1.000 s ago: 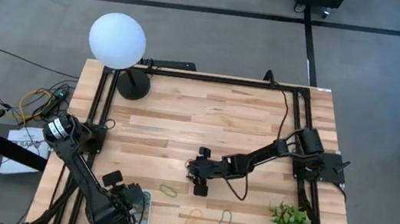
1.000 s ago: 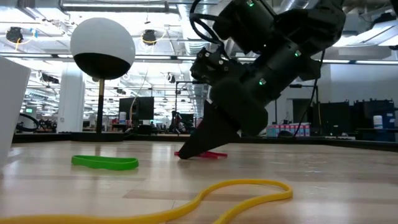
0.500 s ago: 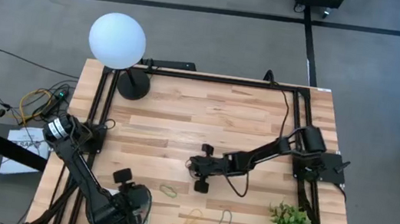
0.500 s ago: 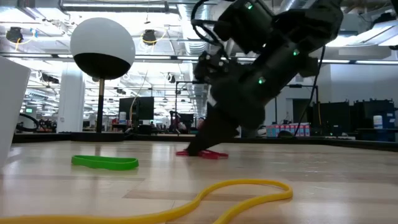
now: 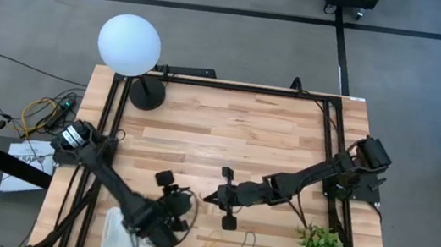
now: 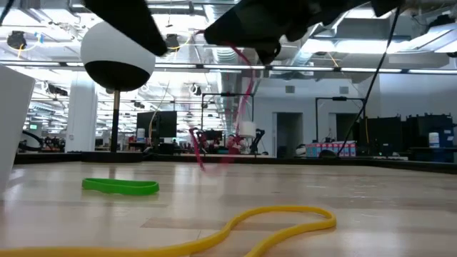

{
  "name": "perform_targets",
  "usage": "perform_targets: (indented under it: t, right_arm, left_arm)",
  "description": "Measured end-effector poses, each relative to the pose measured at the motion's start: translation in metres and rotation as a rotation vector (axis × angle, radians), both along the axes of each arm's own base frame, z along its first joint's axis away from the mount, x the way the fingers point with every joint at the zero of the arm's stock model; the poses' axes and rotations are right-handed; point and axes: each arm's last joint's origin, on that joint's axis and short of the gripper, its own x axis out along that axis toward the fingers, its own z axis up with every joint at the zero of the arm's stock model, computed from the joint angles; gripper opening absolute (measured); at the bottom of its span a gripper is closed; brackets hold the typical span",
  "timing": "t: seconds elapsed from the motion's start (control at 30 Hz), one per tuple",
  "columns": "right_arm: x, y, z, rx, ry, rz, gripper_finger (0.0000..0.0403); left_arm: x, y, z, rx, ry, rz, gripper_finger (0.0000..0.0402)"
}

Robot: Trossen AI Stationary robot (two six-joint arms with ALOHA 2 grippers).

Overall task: Pick and place items into bin
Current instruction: Put the red rubber band into the bin

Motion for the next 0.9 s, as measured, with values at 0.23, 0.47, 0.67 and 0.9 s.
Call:
perform_targets:
  t: [0.23,0.47,0.67,0.9]
  right_arm:
    - [-0.004,0.004,-0.008,-0.124,0.034,-0.061,0.0003]
    - [-0.004,-0.006,-0.014,-0.171,0.092,-0.137,0.0002]
    - [-0.003,-0.006,-0.012,-0.158,0.072,-0.135,0.0002]
    - [-0.002,0.000,-0.007,-0.155,0.021,-0.046,0.0003]
  left_arm:
    - [0.027,0.011,0.003,-0.005,0.029,-0.130,0.0162]
    - [0.030,0.013,0.003,0.015,0.047,-0.157,0.0201]
    - [0.032,0.017,0.003,0.032,0.061,-0.163,0.0204]
    - [0.039,0.028,0.002,0.017,0.084,-0.150,0.0203]
